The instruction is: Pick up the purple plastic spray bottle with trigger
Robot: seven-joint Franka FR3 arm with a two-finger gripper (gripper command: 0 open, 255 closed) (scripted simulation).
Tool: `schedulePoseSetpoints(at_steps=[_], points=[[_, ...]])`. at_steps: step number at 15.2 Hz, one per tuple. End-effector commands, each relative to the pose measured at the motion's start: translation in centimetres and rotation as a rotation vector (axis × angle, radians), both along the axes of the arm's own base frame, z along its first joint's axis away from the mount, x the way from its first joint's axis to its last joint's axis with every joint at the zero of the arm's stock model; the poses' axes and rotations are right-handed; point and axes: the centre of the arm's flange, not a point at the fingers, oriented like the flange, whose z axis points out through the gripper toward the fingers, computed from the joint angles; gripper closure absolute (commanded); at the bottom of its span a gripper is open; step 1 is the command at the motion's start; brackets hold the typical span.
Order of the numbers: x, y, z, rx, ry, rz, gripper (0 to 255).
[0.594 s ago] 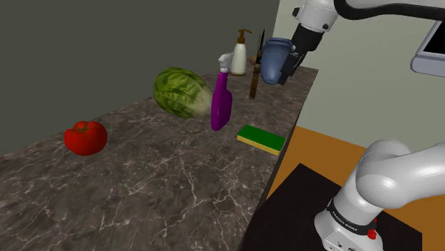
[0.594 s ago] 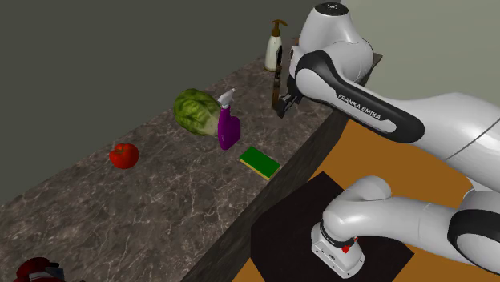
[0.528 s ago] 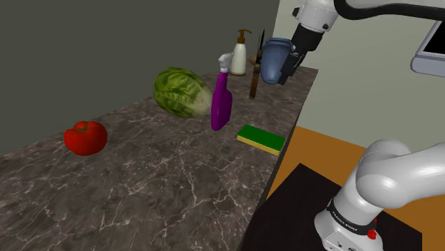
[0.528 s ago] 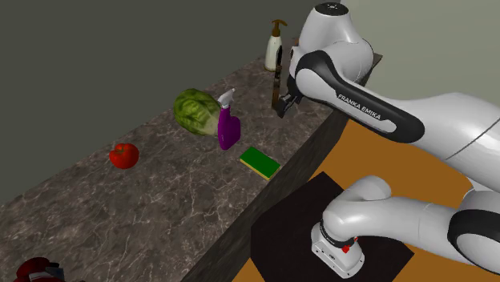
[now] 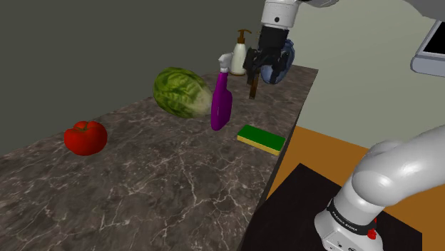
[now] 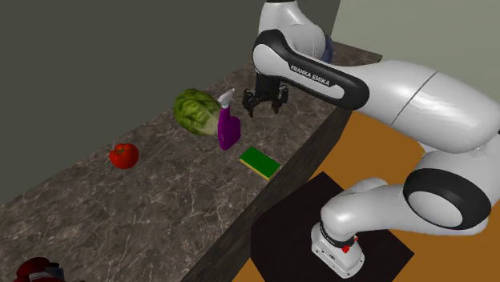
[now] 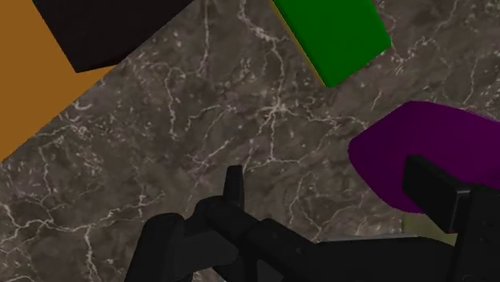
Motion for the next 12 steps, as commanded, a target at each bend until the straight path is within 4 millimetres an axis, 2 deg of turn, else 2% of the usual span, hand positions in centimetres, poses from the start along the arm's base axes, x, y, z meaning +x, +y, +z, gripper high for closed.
schedulePoseSetpoints(at_steps=[1,4,7,12], points=[[2.8,1.1,-0.4,0.051,0.069,-0.16,0],[6.9,2.0,-1.2,0.125,0.164,-0.381,0],[10.8,2.1,-2.4,0.195,0.255,-0.591,0],[10.8,2.1,-5.0,0.195,0.255,-0.591,0]])
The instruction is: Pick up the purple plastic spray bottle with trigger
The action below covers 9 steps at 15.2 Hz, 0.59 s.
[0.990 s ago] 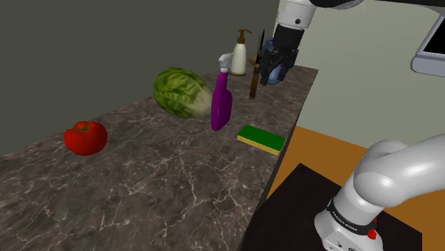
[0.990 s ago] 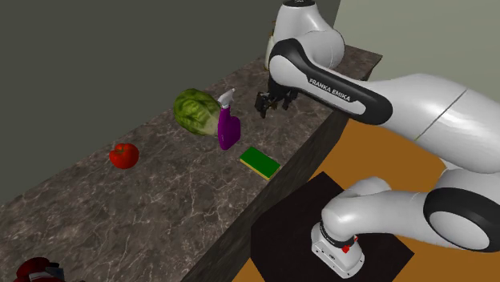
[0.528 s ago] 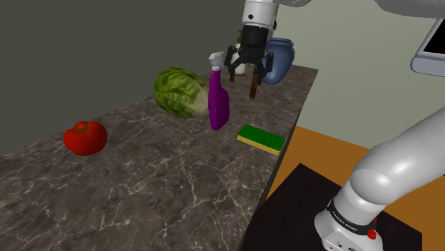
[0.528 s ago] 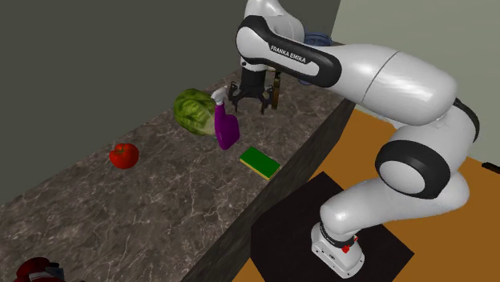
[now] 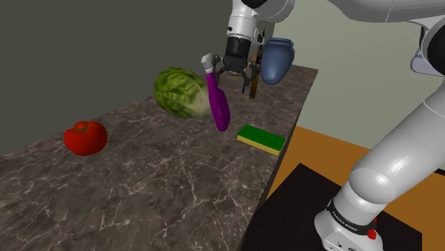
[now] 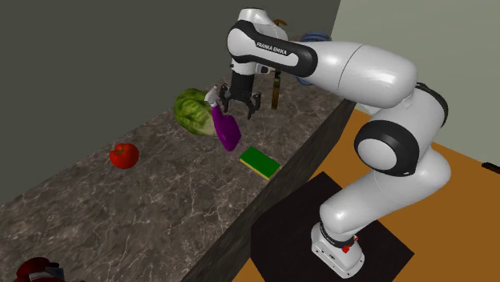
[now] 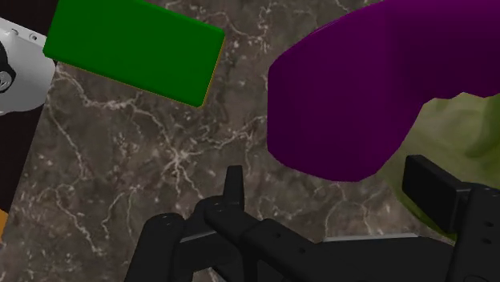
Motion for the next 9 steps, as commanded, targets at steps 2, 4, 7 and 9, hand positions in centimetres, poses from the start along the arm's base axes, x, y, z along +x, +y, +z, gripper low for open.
schedulePoseSetpoints(at_steps=[2,4,7,9], points=[[0.1,-0.1,-1.5,0.001,0.001,-0.003,0],[0.1,-0.1,-1.8,0.001,0.001,-0.003,0],[0.1,-0.2,-2.1,0.001,0.001,-0.003,255],[0.2,-0.2,-2.0,0.001,0.001,-0.003,255]])
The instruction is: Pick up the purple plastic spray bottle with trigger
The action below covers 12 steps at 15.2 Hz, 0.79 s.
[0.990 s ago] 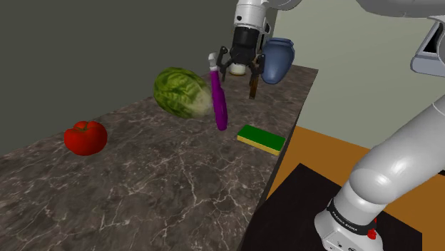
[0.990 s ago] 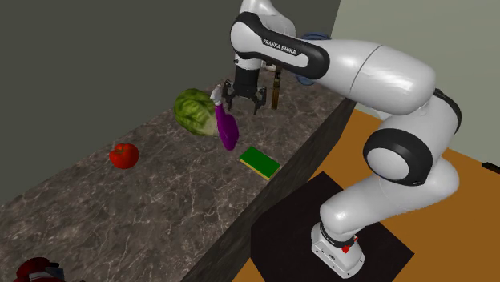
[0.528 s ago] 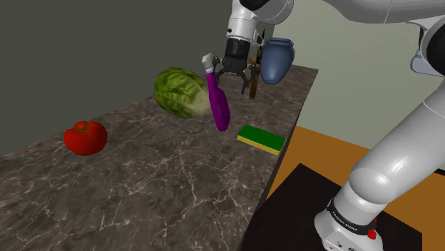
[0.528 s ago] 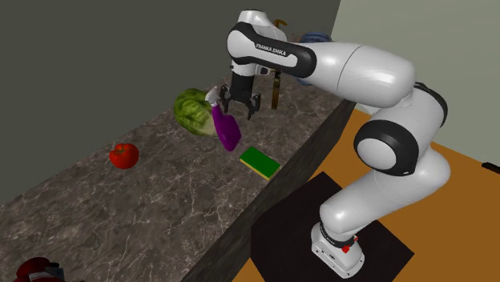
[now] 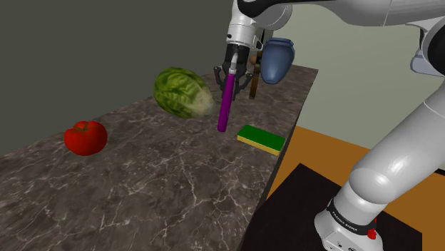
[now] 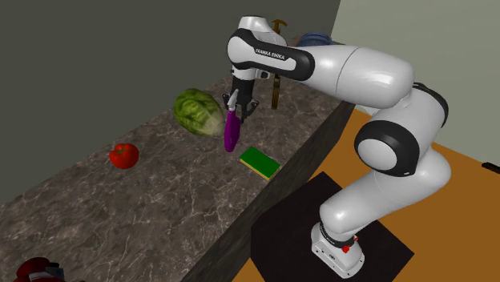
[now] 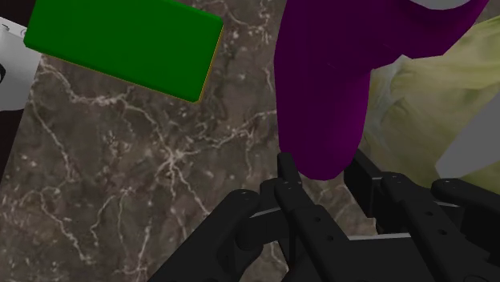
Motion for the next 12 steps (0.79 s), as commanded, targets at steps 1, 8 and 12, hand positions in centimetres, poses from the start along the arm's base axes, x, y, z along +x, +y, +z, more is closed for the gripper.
schedulePoseSetpoints(at_steps=[1,8,12], points=[[0.0,0.0,0.0,0.0,0.001,0.001,255],[0.0,0.1,1.8,0.0,0.001,0.0,255],[0.0,0.1,3.9,0.0,0.001,0.0,255]])
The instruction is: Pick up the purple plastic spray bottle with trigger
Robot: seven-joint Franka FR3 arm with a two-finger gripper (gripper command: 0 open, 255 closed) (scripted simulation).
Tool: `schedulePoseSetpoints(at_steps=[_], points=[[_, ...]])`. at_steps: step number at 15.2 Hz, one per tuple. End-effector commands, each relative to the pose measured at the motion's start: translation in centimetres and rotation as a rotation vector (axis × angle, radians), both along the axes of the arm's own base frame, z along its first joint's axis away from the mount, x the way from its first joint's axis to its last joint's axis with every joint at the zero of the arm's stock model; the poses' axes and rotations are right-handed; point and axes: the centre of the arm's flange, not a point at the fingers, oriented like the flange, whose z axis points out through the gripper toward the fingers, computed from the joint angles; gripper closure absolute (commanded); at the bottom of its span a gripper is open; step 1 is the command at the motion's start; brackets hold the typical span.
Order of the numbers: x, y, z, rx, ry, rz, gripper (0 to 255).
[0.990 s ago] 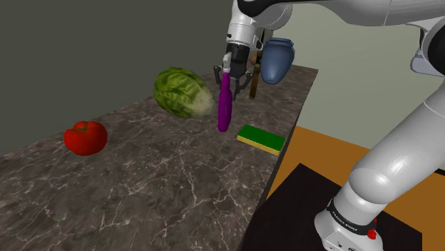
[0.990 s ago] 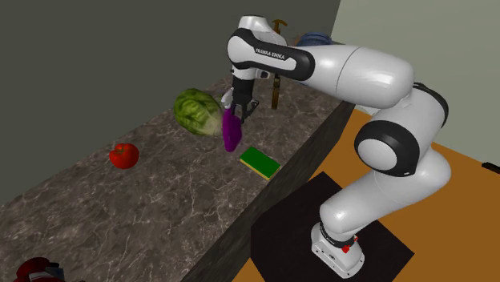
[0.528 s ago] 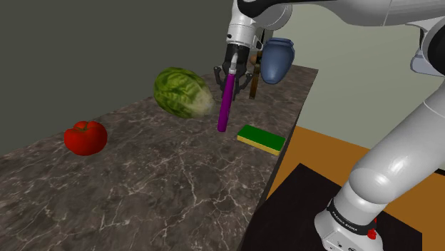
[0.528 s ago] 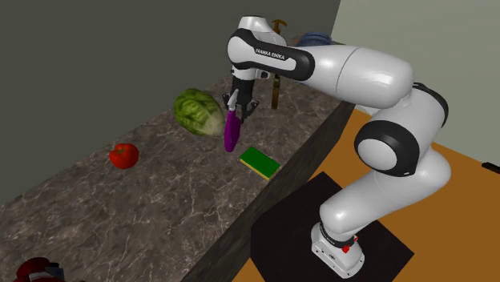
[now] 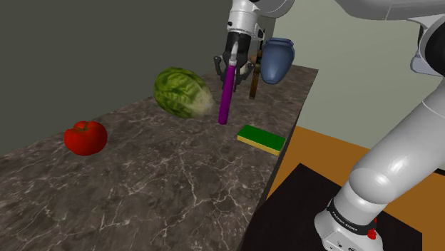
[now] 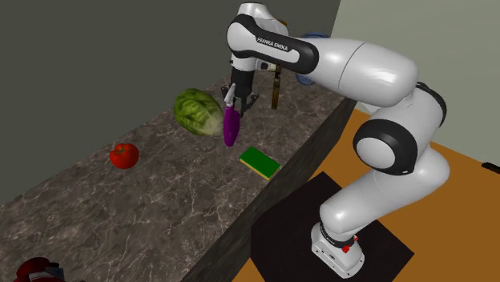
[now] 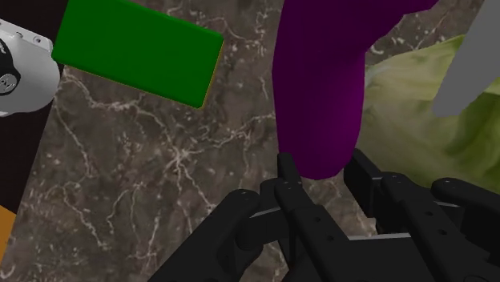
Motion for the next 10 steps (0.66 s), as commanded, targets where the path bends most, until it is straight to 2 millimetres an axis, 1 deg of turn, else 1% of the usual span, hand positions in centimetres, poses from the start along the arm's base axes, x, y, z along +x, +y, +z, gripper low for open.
schedulePoseSetpoints(at_steps=[1,8,10], points=[[0.0,-0.1,1.1,0.0,0.0,0.0,255],[0.0,-0.1,4.8,0.0,0.0,0.0,255],[0.0,-0.1,4.8,0.0,0.0,0.0,255]])
